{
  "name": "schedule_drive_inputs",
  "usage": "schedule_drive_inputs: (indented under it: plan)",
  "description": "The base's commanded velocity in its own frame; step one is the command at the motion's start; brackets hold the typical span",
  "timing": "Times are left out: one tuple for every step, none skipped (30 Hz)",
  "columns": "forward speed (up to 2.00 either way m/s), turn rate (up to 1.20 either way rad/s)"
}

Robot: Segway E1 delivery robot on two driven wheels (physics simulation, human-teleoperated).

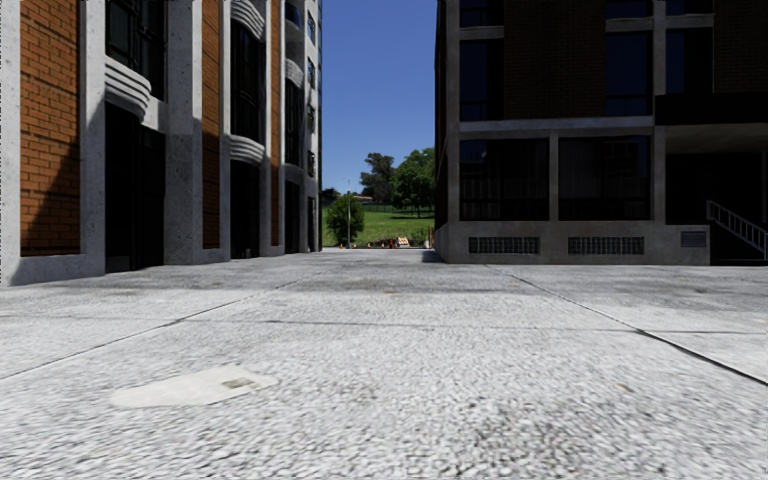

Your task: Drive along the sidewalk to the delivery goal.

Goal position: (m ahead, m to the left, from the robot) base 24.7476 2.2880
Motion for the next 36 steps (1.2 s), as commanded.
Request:
schedule_drive_inputs:
  plan:
    - [2.00,0.00]
    - [2.00,0.00]
    - [2.00,0.00]
    - [2.00,0.00]
    - [2.00,0.00]
    - [2.00,0.00]
    - [2.00,0.00]
    - [2.00,0.00]
    - [2.00,0.00]
    - [2.00,0.00]
    - [2.00,0.00]
    - [2.00,0.00]
    - [2.00,0.00]
    - [2.00,0.00]
    - [2.00,0.00]
    - [2.00,0.00]
    - [2.00,0.00]
    - [2.00,0.00]
    - [2.00,0.05]
    - [2.00,0.05]
    - [2.00,0.11]
    - [2.00,0.22]
    - [2.00,0.28]
    - [2.00,0.28]
    - [2.00,0.30]
    - [2.00,0.31]
    - [2.00,0.31]
    - [2.00,0.31]
    - [2.00,0.31]
    - [2.00,0.32]
    - [2.00,0.32]
    - [2.00,0.32]
    - [2.00,0.32]
    - [2.00,0.32]
    - [2.00,0.32]
    - [2.00,0.32]
